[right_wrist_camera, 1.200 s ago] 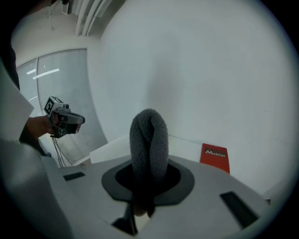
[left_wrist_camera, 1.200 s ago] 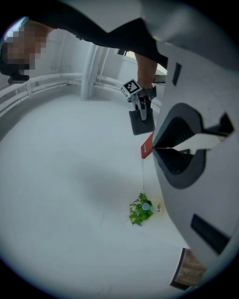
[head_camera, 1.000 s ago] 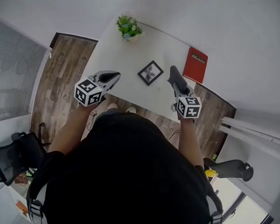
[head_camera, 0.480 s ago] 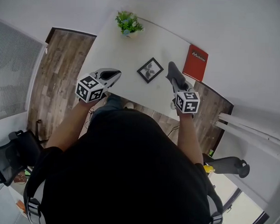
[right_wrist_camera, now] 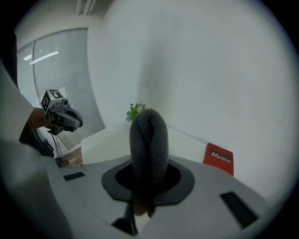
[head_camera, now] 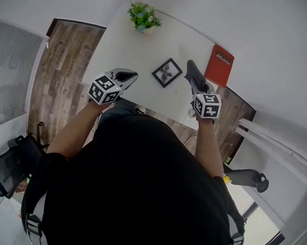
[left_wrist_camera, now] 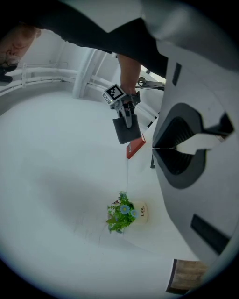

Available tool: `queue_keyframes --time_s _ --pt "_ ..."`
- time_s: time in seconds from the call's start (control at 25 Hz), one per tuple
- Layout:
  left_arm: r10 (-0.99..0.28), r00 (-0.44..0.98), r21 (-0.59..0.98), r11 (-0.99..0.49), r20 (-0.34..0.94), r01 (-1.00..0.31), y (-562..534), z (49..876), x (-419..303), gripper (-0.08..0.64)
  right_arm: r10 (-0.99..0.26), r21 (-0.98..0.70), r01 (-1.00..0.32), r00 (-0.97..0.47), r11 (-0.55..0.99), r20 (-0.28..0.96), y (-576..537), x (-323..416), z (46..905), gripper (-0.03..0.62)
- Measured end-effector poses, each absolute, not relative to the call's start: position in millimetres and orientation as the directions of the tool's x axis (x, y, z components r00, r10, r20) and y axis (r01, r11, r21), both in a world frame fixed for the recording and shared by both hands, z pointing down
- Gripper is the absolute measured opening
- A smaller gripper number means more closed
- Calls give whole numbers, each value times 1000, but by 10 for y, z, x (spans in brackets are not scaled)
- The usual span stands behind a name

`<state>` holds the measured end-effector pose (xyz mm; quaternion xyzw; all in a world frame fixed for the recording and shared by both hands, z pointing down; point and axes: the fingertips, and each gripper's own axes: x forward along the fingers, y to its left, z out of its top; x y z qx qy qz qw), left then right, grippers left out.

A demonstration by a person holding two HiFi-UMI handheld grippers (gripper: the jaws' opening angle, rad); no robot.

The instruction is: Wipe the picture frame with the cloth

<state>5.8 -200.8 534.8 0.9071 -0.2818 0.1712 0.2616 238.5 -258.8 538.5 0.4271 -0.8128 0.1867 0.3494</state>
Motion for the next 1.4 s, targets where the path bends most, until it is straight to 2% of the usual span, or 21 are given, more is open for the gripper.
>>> queue_keyframes --time_s 0.96,1.4 --pt "-226 811 417 -765 540 -491 -2084 6295 598 11 -482 68 -784 -309 617 820 -3176 2314 6151 48" --pt "-197 773 379 -782 604 -495 -2170 6787 722 12 -441 122 -719 -274 684 855 -3390 2161 6435 48"
